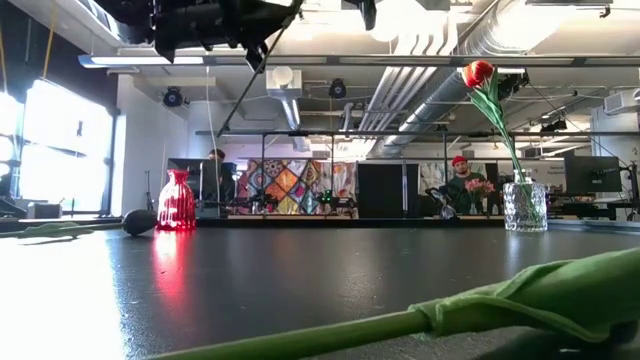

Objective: Sort flowers into vase by color
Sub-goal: Put the top right black tulip into the red vase

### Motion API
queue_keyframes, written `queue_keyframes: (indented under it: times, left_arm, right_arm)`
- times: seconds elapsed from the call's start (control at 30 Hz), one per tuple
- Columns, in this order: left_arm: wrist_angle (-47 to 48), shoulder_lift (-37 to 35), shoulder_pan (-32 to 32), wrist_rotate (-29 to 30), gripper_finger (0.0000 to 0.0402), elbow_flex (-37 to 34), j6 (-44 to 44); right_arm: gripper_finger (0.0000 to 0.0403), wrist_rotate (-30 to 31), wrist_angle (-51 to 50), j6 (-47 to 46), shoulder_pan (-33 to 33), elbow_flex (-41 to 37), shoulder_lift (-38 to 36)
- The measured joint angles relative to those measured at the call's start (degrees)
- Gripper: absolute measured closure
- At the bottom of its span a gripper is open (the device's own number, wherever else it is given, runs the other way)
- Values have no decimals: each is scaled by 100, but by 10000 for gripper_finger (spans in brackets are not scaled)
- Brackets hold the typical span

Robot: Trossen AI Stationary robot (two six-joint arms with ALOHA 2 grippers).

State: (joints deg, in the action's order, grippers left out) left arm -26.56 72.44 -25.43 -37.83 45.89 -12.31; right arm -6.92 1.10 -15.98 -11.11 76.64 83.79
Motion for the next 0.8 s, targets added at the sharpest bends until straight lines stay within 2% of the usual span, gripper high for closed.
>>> queue_keyframes:
  times: [0.07,0.13,0.3,0.57,0.67,0.8]
  left_arm:
    - [-5,0,2,132,398,0,-2]
    - [19,0,42,361,387,0,-31]
    - [194,1,41,684,329,0,48]
    - [585,0,104,707,226,0,43]
    - [578,2,211,870,209,0,41]
    - [527,82,318,1156,206,10,0]
  right_arm:
    - [375,0,-3,69,0,0,0]
    - [393,44,-29,170,0,0,0]
    - [399,93,-314,150,-15,2,-9]
    - [401,363,-684,144,-15,0,-9]
    - [402,367,-691,146,-15,0,-9]
    - [402,367,-710,186,-15,0,-9]
